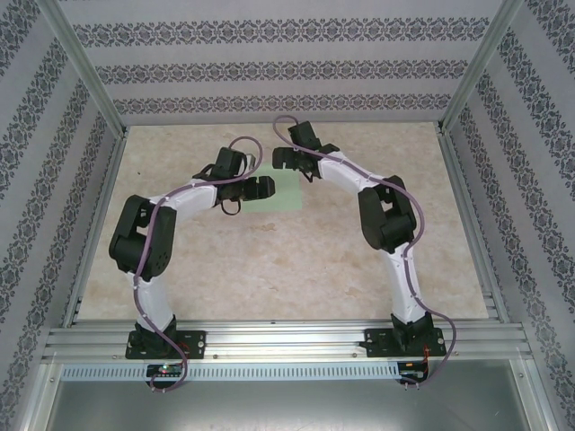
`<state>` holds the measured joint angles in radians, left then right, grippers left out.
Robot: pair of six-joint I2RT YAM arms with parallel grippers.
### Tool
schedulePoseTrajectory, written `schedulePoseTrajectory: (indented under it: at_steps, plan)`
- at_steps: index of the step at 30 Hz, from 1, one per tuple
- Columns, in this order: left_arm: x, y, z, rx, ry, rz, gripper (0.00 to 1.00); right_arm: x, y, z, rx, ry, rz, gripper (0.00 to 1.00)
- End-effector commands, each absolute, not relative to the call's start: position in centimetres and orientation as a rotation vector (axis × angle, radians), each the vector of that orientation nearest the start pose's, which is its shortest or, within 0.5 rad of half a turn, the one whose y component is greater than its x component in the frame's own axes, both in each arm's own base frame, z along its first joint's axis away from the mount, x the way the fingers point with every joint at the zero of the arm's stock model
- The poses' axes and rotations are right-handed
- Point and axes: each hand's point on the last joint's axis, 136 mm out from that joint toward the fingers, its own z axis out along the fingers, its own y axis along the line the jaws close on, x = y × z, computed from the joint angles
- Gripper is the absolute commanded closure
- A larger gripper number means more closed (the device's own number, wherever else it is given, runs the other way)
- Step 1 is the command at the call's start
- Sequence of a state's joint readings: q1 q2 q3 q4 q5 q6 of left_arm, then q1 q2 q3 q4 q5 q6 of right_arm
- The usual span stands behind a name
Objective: Fold a paper plane with a square sheet of paper (fold left side to right side)
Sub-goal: Pick up the square sheet of paper from the center of the table.
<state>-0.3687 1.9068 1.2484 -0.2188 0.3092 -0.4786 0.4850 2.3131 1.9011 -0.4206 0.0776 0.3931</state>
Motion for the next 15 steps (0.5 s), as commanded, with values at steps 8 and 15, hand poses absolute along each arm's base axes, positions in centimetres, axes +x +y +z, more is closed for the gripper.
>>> schedulePoseTrajectory:
  at_steps: [8,15]
  plan:
    - [42.6,-22.3,4.6,-0.049,2.632,-0.724,0.16,55.1,29.2,4.7,-0.089,2.530,0.281,0.02]
    - [42.3,-22.1,3.6,-0.062,2.651,-0.718,0.16,54.0,29.9,2.4,-0.130,2.603,0.265,0.02]
